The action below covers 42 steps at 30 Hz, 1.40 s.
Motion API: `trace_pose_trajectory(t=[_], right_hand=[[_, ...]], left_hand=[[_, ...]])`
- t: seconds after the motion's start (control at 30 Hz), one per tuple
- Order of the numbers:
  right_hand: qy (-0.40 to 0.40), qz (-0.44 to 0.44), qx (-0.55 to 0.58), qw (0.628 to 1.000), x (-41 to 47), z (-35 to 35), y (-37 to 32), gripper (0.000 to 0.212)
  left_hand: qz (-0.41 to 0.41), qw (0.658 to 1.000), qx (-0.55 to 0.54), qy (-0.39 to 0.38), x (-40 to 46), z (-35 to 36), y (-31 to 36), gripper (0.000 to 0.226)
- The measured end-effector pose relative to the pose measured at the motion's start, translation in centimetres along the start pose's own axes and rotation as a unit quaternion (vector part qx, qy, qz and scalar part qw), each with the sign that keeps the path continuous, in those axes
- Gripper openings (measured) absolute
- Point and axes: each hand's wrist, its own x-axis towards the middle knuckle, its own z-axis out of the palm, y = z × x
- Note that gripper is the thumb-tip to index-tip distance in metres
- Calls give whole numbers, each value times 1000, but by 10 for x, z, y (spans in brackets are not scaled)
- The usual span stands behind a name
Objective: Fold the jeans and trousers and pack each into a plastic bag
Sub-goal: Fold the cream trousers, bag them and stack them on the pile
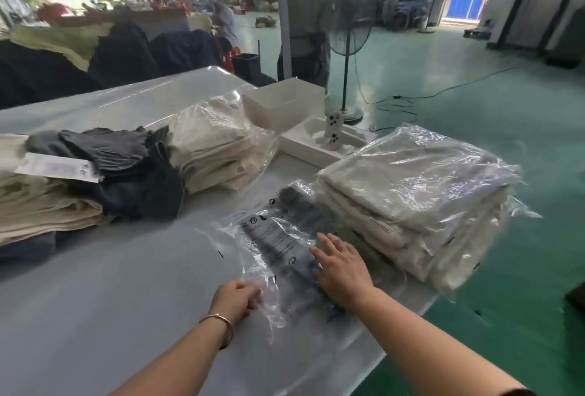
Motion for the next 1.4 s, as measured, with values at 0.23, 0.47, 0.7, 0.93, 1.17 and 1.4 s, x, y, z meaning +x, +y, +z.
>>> trace_pose_trajectory(t=[0.23,0.47,0.7,0.93,1.17,1.4], right_hand=[[22,21,-69,997,26,-7,-24,33],[83,-136,32,987,59,-15,-142,29],[67,-302,127,942,85,-13,-308,21],[102,-447,161,874,154,10,-459,47],[162,-435,168,869,255,9,-555,42],[157,-268,173,935,319,-11,-609,28]], left_hand=[[-45,995,83,-32,-7,-51,-10,28],[-42,992,89,80,-37,-163,-16,25],[-23,949,112,294,-71,-361,-11,18],[15,818,395,418,-8,-557,35,15],[88,690,654,298,120,-668,66,55],[163,715,640,231,172,-699,75,53]])
